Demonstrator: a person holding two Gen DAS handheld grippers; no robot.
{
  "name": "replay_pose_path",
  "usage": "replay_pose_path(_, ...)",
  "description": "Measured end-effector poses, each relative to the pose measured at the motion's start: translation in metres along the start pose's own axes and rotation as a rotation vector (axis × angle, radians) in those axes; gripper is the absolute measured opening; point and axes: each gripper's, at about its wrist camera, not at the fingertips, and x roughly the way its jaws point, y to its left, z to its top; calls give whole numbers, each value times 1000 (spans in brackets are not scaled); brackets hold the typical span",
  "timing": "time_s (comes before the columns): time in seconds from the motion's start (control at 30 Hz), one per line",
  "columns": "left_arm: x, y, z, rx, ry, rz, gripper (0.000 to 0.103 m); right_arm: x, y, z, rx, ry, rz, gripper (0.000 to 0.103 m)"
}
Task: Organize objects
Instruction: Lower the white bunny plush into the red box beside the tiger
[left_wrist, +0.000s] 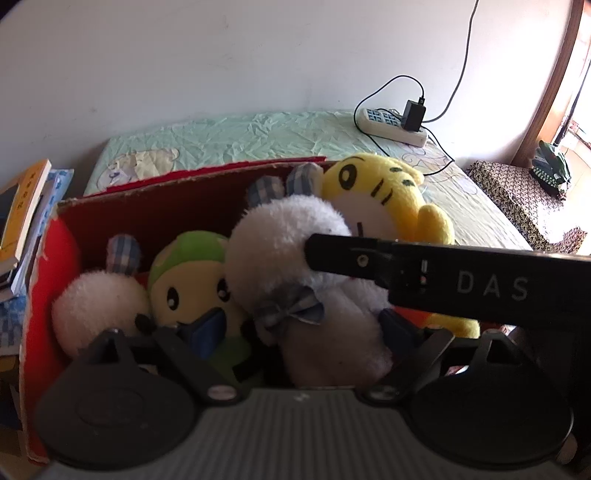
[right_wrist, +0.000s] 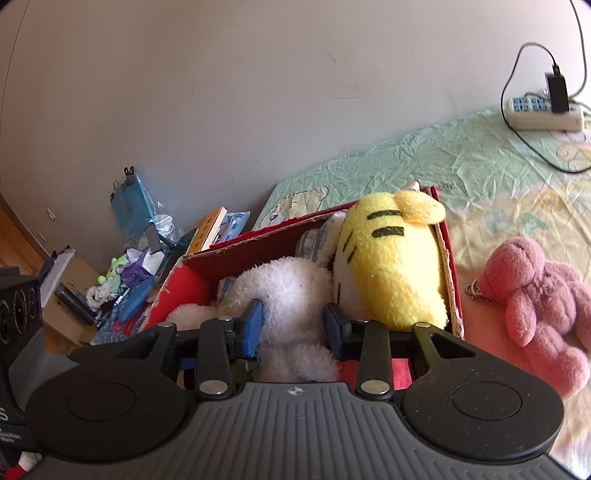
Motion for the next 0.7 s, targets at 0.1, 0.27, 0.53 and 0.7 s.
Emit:
replay_pose_path(0.1, 3, -6, 0, 19, 10, 25, 93, -2, -3, 0, 19, 9, 16, 38)
replay_pose_path(0.27, 5, -13, 0, 48, 21, 62, 95, -7, -4, 0, 29, 21, 28, 38)
replay_pose_path(0.53, 1, -16, -3, 44, 33, 86, 95, -18, -4, -5, 42, 40, 38, 39)
replay_pose_path(0.7, -3, -18, -5, 38, 40, 116, 95, -25, 0, -8, 6, 26, -3, 39)
